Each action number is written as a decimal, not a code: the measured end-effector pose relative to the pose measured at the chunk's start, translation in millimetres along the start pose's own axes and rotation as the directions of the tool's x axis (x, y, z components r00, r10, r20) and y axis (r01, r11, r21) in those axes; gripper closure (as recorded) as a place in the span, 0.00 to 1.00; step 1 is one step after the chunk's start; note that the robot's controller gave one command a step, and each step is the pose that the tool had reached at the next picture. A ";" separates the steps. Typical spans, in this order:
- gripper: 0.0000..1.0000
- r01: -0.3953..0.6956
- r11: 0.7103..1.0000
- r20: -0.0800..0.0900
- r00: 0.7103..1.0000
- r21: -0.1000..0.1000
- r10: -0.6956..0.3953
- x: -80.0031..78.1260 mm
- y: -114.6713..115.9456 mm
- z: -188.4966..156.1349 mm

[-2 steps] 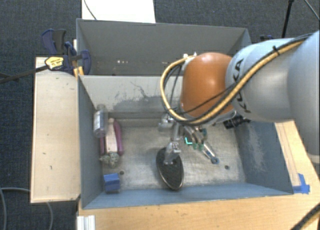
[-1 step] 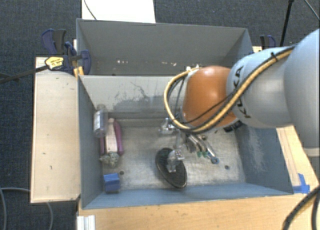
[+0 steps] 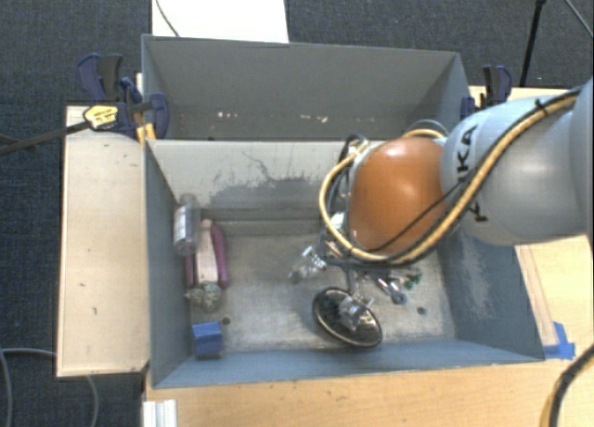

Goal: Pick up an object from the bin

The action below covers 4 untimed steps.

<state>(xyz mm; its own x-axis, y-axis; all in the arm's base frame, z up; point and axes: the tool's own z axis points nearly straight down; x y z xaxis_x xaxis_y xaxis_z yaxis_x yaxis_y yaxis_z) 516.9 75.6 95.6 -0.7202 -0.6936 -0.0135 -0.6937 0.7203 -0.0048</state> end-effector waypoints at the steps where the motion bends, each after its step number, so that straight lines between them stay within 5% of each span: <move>1: 0.00 0.431 0.902 0.005 0.902 0.006 -0.431 47.7 -46.5 0.8; 2: 1.00 0.424 0.906 -0.021 0.906 -0.004 -0.424 55.2 -51.4 0.6; 3: 1.00 0.391 0.920 -0.006 0.920 -0.002 -0.391 45.8 -49.3 -80.5; 4: 1.00 0.522 0.853 -0.005 0.853 -0.006 -0.522 40.5 -34.0 -140.5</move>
Offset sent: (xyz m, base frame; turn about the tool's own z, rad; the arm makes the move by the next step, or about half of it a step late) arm -0.0104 -0.0748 -0.0159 -0.4471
